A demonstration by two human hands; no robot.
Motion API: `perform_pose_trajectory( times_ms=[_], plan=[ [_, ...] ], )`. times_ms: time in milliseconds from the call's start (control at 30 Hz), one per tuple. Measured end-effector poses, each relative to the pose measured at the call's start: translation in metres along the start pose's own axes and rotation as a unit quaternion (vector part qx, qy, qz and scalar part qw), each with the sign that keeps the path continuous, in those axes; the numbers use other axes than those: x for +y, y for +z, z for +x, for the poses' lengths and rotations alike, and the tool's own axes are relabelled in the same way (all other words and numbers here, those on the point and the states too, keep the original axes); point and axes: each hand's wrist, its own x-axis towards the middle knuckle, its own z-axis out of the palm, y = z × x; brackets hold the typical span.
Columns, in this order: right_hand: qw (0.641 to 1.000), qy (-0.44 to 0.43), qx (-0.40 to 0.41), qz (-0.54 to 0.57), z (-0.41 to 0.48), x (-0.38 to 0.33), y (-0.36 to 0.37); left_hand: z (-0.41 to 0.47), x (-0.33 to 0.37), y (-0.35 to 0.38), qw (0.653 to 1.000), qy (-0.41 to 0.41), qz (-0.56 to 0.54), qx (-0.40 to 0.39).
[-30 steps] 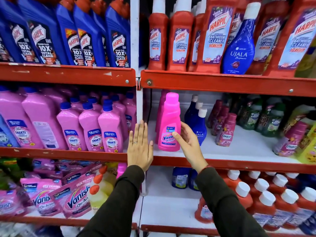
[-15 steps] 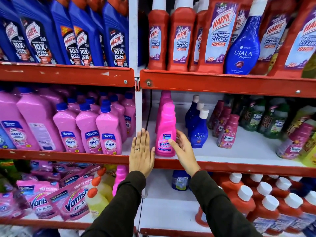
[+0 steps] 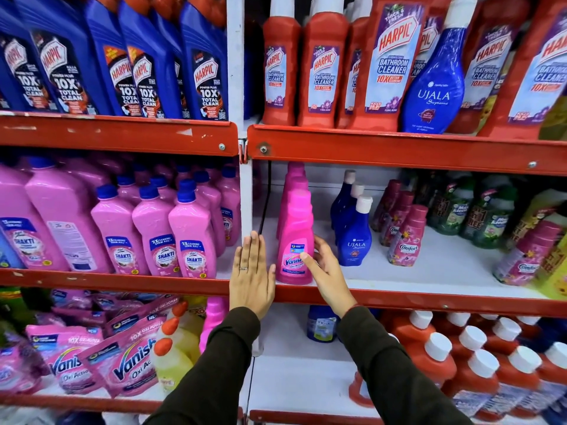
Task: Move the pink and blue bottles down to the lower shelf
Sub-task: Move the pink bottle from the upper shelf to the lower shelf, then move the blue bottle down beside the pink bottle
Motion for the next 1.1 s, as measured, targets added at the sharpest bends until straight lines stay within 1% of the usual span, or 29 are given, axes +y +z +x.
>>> perform_pose_trajectory(
  times_ms=[267,367,500,567,667,900,1000,1100],
  plan=[
    [1.000,-0.015,0.008,-0.022,-0.005,-0.006,-0.002,0.001,-0.001,-0.002,1.000,0.008,0.011,0.000],
    [0.997,-0.041,0.058,-0.042,-0.010,-0.017,-0.006,0.002,-0.001,-0.003,1.000,0.006,0.010,-0.005],
    [0.978,-0.123,0.132,-0.102,-0.017,-0.035,-0.025,0.001,0.005,-0.012,1.000,-0.008,-0.014,-0.005],
    [0.964,-0.168,0.173,-0.117,-0.020,-0.050,-0.033,0.004,0.015,-0.018,0.999,-0.015,-0.034,0.001],
    [0.930,-0.240,0.229,-0.160,-0.023,-0.075,-0.045,0.025,0.038,-0.033,0.998,0.015,-0.055,0.031],
    [0.843,-0.371,0.305,-0.242,-0.025,-0.149,-0.073,0.124,0.100,-0.089,0.984,0.075,-0.108,0.119],
    [0.808,-0.407,0.329,-0.273,-0.016,-0.182,-0.088,0.163,0.121,-0.111,0.978,0.097,-0.100,0.154],
    [0.793,-0.411,0.340,-0.295,-0.003,-0.211,-0.101,0.192,0.136,-0.125,0.977,0.107,-0.086,0.163]
  ],
)
